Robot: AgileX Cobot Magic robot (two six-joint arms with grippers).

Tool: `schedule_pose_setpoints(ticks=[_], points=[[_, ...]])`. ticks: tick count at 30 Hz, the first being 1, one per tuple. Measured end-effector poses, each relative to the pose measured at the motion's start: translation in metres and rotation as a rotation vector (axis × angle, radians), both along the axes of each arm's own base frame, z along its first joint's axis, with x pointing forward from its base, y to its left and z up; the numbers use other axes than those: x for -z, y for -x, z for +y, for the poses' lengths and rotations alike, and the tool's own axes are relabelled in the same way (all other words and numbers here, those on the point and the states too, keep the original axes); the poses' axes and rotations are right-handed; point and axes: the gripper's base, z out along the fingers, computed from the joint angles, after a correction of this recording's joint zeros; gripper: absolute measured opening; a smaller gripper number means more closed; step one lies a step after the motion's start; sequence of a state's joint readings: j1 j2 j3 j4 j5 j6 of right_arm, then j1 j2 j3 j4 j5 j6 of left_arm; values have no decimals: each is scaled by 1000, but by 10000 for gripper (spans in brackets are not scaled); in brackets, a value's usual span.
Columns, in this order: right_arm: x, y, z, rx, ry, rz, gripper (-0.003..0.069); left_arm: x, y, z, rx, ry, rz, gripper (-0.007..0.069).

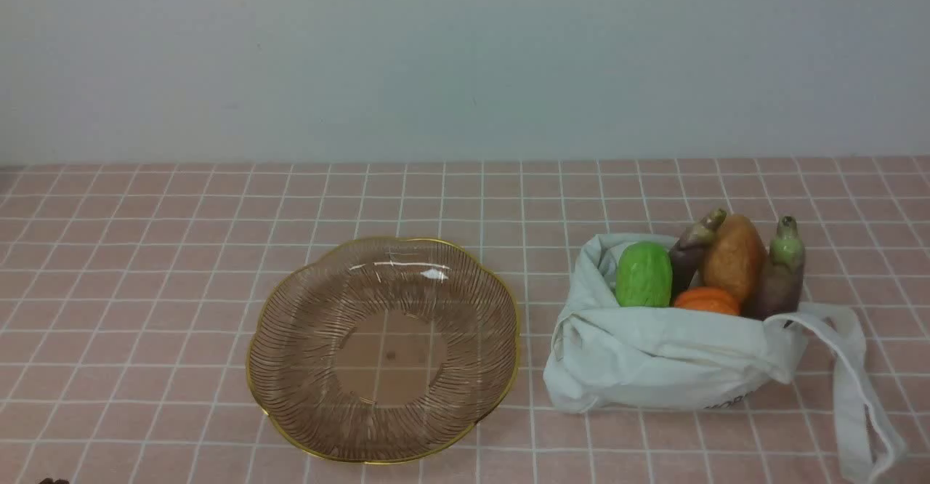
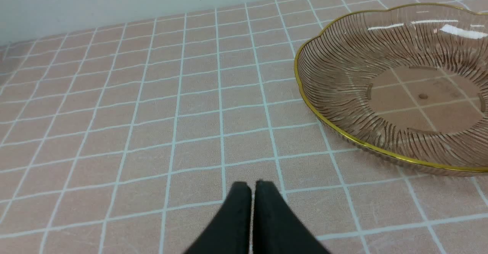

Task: Take vegetables from bag on pink coffee tablecloth place on plate.
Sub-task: 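Reach into the white cloth bag and grasp a vegetable inside with the right gripper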

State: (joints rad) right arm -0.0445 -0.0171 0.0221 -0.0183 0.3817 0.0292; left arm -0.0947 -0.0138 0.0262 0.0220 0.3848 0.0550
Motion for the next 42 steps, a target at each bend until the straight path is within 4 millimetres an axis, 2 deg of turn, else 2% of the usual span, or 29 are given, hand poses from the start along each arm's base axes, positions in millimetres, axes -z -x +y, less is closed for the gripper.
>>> schedule_pose_setpoints(ticks=[23,26,29,32,33,34,42], points=[[0,0,0,0,-4,0,-14,0,0,0,0,0,0,-5],[-3,-1,2,1,-124,-51,-14,0,0,0,0,0,0,-5],[-12,-2,3,8,-319,-166,-14,0,0,0,0,0,0,-5],[-27,-2,-1,35,-621,-346,-14,0,0,0,0,0,0,-5],[-28,-1,-1,35,-623,-353,-14,0,0,0,0,0,0,-5],[-32,-1,-3,50,-712,-408,-14,0,0,0,0,0,0,-5],[-43,3,-10,75,-878,-538,-14,0,0,0,0,0,0,-5]])
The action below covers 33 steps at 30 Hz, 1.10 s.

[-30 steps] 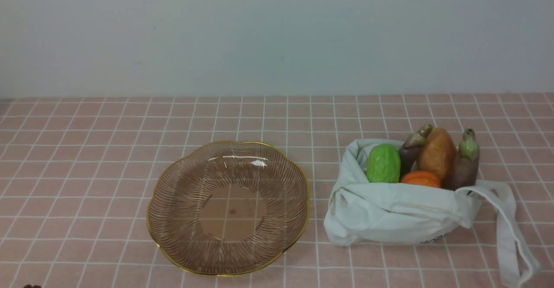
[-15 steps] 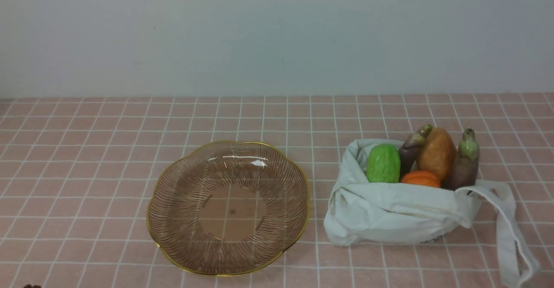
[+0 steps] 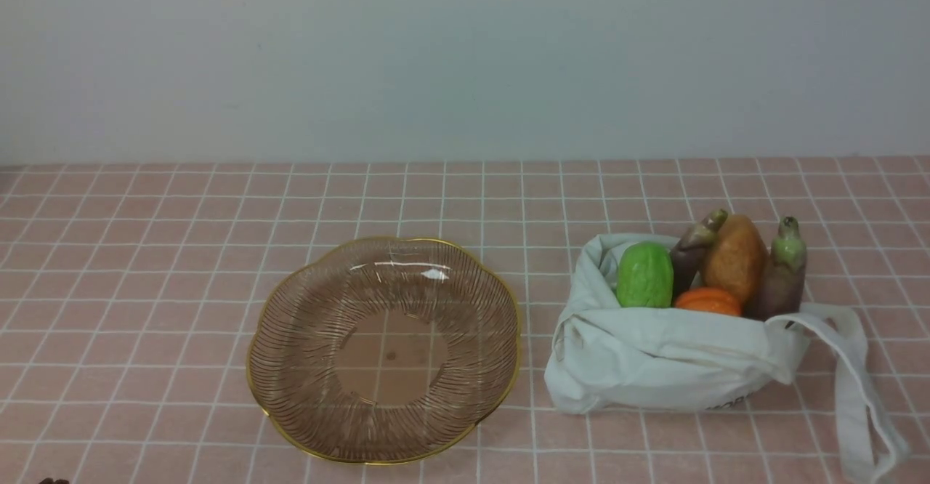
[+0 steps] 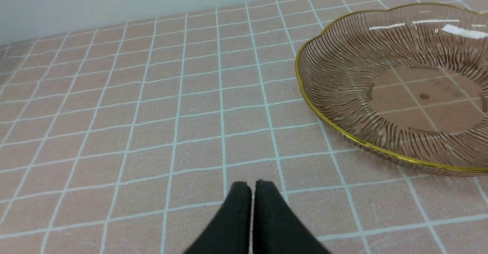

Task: Take vegetables from bag on pink coffee tablecloth place on plate.
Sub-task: 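Reach into the white cloth bag and grasp a vegetable inside with the right gripper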

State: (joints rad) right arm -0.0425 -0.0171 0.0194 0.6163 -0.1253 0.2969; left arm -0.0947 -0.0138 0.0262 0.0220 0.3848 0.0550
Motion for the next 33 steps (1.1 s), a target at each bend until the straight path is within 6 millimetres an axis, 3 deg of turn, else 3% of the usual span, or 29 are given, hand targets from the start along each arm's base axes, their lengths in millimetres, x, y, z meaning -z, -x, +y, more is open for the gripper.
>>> schedule_pose_setpoints(ticks=[3,5,8,9,11,13,14,15,16,17,19,23,27,29,31,33], points=[[-17,2,2,-22,7,-23,-14,0,0,0,0,0,0,-5],[-55,1,9,-66,136,13,-14,0,0,0,0,0,0,-5],[-95,-13,16,-121,327,160,-14,0,0,0,0,0,0,-5],[-98,-12,16,-123,335,160,-14,0,0,0,0,0,0,-5],[-120,-37,20,-184,463,347,-14,0,0,0,0,0,0,-5],[-125,-50,21,-224,508,445,-14,0,0,0,0,0,0,-5],[-129,-70,23,-274,548,558,-14,0,0,0,0,0,0,-5],[-128,-72,23,-286,558,582,-14,0,0,0,0,0,0,-5],[-127,-94,24,-341,590,692,-14,0,0,0,0,0,0,-5],[-126,-96,24,-347,592,702,-14,0,0,0,0,0,0,-5],[-119,-130,25,-409,618,814,-7,0,0,0,0,0,0,-5],[-107,-164,26,-468,635,893,38,0,0,0,0,0,0,-5],[-92,-197,29,-539,658,948,176,0,0,0,0,0,0,-5],[-87,-206,30,-557,654,958,218,0,0,0,0,0,0,-5],[-75,-220,31,-591,655,983,321,0,0,0,0,0,0,-5],[-66,-227,32,-609,654,1006,374,0,0,0,0,0,0,-5]])
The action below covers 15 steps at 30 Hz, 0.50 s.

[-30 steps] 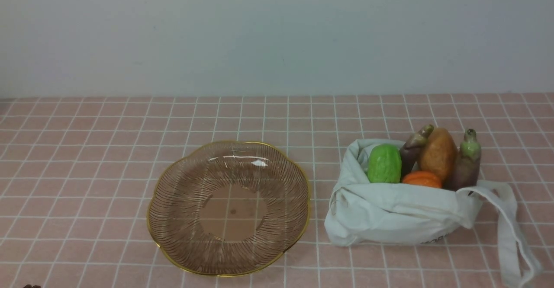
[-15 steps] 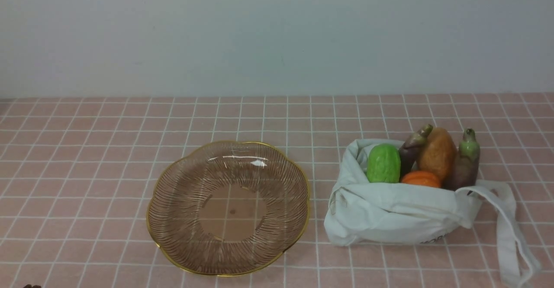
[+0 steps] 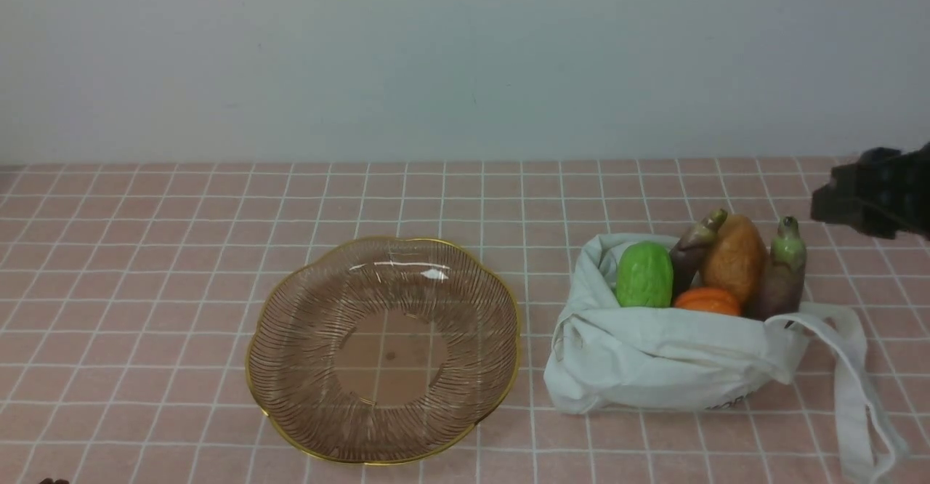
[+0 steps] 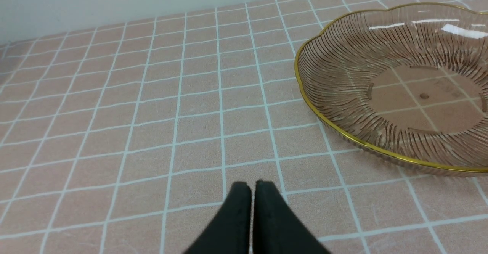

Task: Take vegetables from bag on pink coffee tablecloth place on plate.
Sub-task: 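Reach into the white cloth bag and grasp a vegetable inside with the right gripper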

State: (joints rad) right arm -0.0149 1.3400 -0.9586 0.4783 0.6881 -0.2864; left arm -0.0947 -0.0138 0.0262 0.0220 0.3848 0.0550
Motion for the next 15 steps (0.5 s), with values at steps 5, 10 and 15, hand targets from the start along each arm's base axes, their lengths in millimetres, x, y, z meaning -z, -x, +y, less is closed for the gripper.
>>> schedule_pose_setpoints(ticks=[5,10,15], points=[[27,-18,2,-29,-17,65,477,0,0,0,0,0,0,-5],[50,-33,6,-45,-54,92,450,0,0,0,0,0,0,-5],[51,-35,7,-51,-68,89,207,0,0,0,0,0,0,-5]])
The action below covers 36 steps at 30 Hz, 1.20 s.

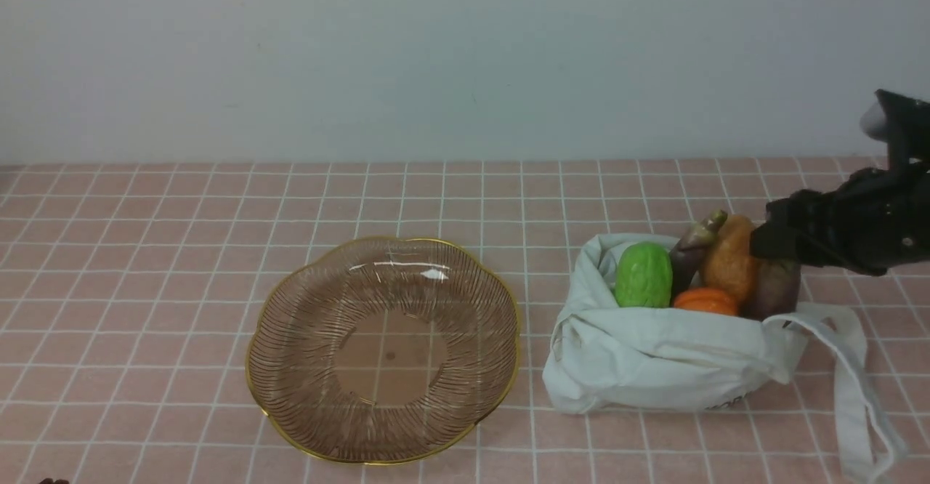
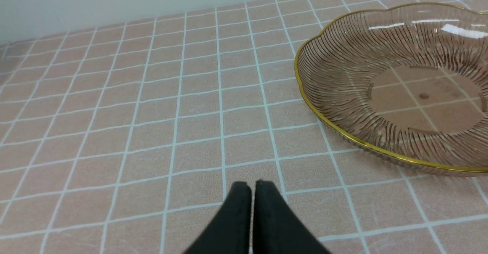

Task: Take vegetables from bag on pink coffee tablecloth place on plate.
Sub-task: 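Reach into the white cloth bag and grasp a vegetable inside with the right gripper, then take the eggplant out of the bag and place it on the plate with the right gripper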

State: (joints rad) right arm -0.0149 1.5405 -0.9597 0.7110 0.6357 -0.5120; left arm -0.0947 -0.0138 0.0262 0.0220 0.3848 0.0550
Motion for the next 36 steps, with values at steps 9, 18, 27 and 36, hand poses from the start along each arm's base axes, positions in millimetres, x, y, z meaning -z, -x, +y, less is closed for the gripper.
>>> schedule_pose_setpoints(ticks=[9,18,27,36], points=[[-55,23,-2,-32,63,-183,220,0,0,0,0,0,0,-5],[-131,46,2,-57,48,-387,220,0,0,0,0,0,0,-5],[-189,53,88,-356,-205,-483,220,0,0,0,0,0,0,-5],[-105,11,229,-665,-161,-269,220,0,0,0,0,0,0,-5]])
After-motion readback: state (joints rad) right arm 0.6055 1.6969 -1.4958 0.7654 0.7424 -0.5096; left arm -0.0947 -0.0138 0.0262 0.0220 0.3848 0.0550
